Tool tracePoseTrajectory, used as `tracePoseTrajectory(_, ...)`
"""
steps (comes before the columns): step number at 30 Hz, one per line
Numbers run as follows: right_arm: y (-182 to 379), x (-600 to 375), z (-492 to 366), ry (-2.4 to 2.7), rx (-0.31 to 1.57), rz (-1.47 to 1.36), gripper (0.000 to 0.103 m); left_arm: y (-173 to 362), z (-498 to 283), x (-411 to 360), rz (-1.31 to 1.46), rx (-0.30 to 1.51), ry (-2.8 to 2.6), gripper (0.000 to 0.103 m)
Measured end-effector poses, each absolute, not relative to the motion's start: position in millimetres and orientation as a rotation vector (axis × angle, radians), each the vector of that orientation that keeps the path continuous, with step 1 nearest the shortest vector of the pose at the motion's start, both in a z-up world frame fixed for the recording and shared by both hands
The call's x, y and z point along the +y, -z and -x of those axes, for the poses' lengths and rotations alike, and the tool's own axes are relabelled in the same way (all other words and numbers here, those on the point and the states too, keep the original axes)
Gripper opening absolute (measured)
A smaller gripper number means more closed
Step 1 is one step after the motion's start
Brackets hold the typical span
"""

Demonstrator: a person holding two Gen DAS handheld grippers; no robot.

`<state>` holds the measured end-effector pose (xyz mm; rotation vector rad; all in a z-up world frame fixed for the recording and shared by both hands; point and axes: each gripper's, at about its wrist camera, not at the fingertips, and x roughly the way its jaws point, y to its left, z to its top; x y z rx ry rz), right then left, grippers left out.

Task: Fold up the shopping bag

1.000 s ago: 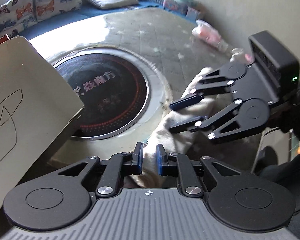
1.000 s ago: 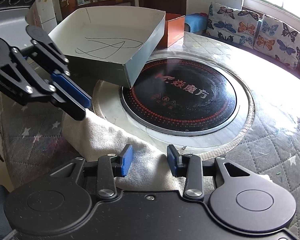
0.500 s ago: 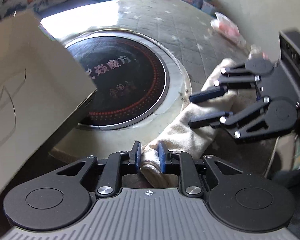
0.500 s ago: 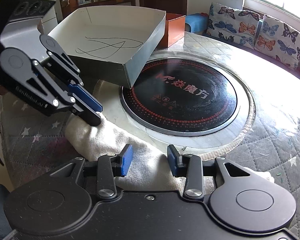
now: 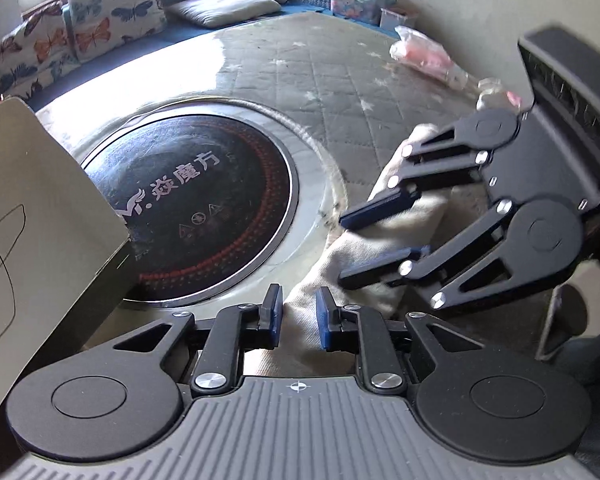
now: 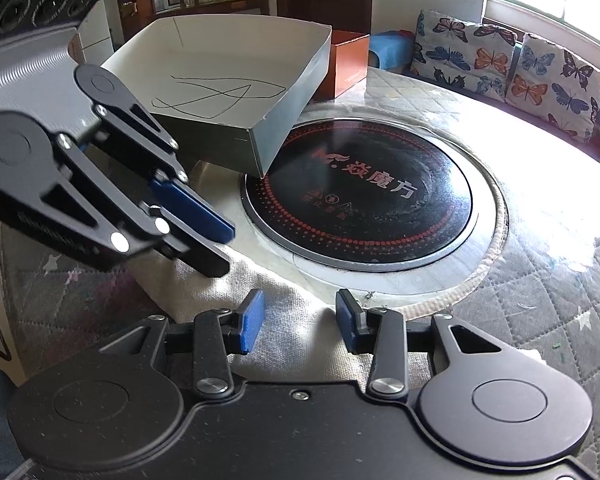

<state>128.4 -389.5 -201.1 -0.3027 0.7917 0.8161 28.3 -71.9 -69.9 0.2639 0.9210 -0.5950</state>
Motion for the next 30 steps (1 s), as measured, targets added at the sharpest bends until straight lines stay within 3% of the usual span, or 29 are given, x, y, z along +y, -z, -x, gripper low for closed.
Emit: tracePoseTrajectory(30, 188, -413, -114, -0.744, 0.726, 0.293, 0.046, 77, -24, -78, -0.119, 0.919, 0.602, 0.017)
